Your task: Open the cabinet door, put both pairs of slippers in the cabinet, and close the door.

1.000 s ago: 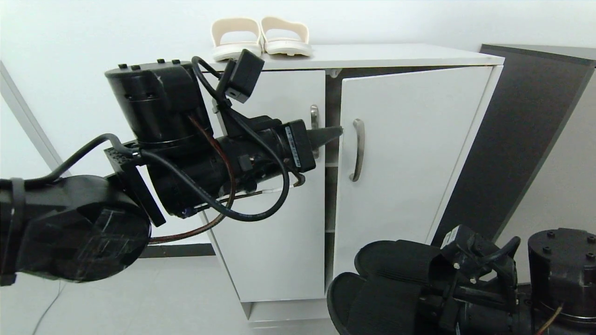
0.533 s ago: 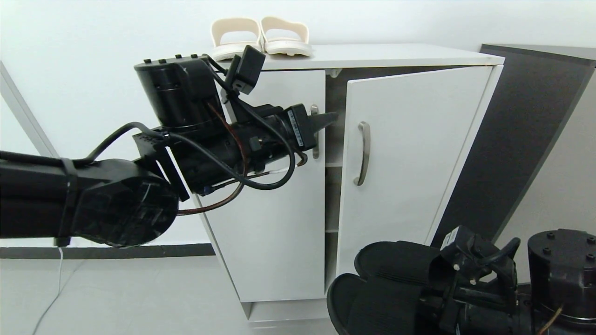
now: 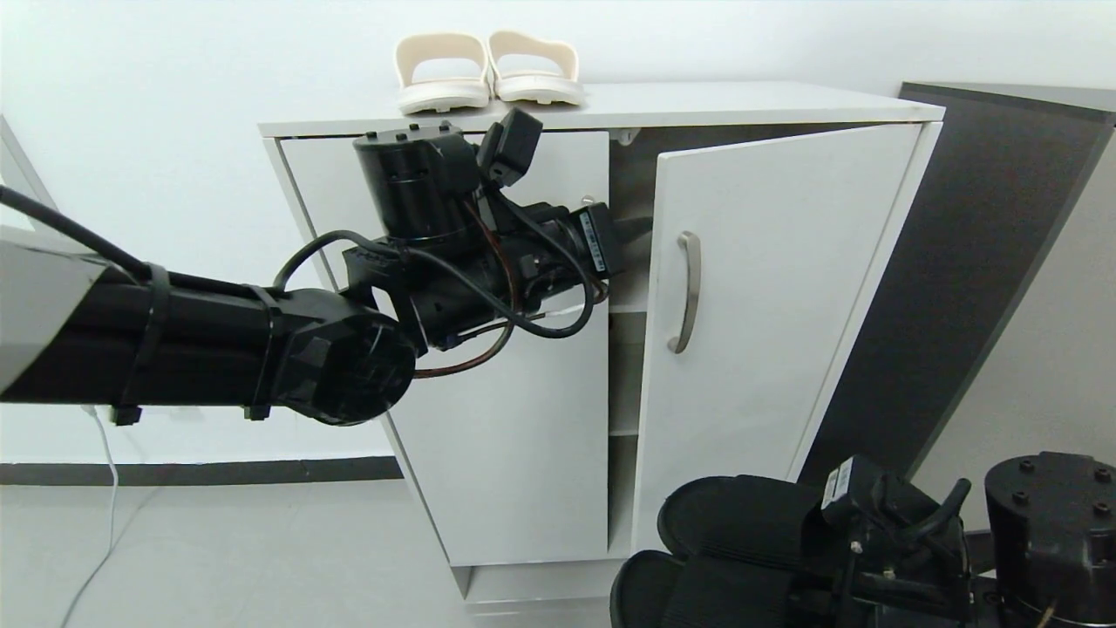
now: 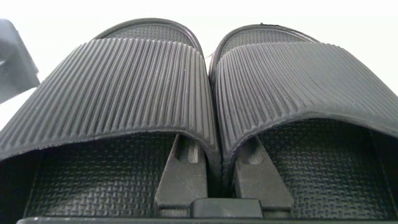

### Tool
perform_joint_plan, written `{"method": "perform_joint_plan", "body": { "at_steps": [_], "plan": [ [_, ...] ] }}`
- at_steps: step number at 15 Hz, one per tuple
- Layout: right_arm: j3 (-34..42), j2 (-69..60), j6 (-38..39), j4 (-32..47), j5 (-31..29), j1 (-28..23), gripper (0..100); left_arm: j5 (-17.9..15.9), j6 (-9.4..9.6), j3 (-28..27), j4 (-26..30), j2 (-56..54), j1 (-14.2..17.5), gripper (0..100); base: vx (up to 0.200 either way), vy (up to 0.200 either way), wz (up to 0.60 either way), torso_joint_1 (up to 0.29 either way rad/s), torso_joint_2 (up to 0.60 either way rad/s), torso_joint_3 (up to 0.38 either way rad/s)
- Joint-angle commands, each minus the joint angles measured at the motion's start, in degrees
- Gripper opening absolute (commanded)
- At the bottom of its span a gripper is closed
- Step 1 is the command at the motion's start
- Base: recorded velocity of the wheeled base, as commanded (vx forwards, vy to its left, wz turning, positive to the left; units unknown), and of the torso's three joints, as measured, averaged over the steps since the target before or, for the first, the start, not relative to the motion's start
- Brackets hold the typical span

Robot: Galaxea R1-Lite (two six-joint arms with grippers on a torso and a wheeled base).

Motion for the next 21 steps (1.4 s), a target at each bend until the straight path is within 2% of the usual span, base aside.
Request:
{"method": "perform_joint_plan", "body": {
  "at_steps": [1,5,11,14,16,17,18,20,21],
  "plan": [
    [0.19,0.19,-0.03,-0.03,0.24,0.10,0,-0.06,-0.01,-0.23,0.00,0.79,0.00,0,0.000,0.000,0.00,0.000,0.00,0.000],
    [0.19,0.27,-0.03,-0.03,0.15,0.10,0,0.47,-0.01,-0.14,-0.17,0.79,0.00,0,0.000,0.000,0.00,0.000,0.00,0.000],
    [1.51,0.27,-2.49,0.06,0.24,0.18,0,0.47,-0.10,1.35,-0.53,-0.62,-0.53,0,-0.200,0.000,0.00,0.004,0.01,0.000],
    [1.86,0.27,-2.49,0.06,1.12,0.62,0,0.21,0.43,4.78,-0.70,-2.55,-5.01,0,-0.200,0.000,0.00,0.001,0.00,0.001],
    [2.04,0.27,-2.49,0.06,1.56,0.62,0,0.12,2.28,4.95,-0.70,-2.46,-8.00,0,-0.200,0.000,0.00,0.002,0.00,0.007],
    [2.04,0.27,-2.49,-0.03,1.56,0.62,0,0.03,2.36,4.78,-0.70,-2.46,-8.17,0,-0.200,0.000,0.00,0.002,0.00,0.002],
    [2.04,0.27,-2.49,-0.03,1.56,0.54,0,0.03,2.36,4.78,-0.70,-2.46,-8.00,0,0.000,0.000,0.00,0.000,0.00,0.000],
    [1.51,0.63,-2.05,-0.12,1.38,0.54,0,0.29,2.28,6.62,-1.93,-2.99,-4.13,0,0.000,0.000,0.00,0.000,0.00,0.000],
    [0.81,0.98,-1.97,-0.03,0.94,0.36,0,0.56,2.36,9.00,-4.39,-4.31,-2.11,0,0.000,0.000,0.00,0.000,0.00,0.000]
  ]
}}
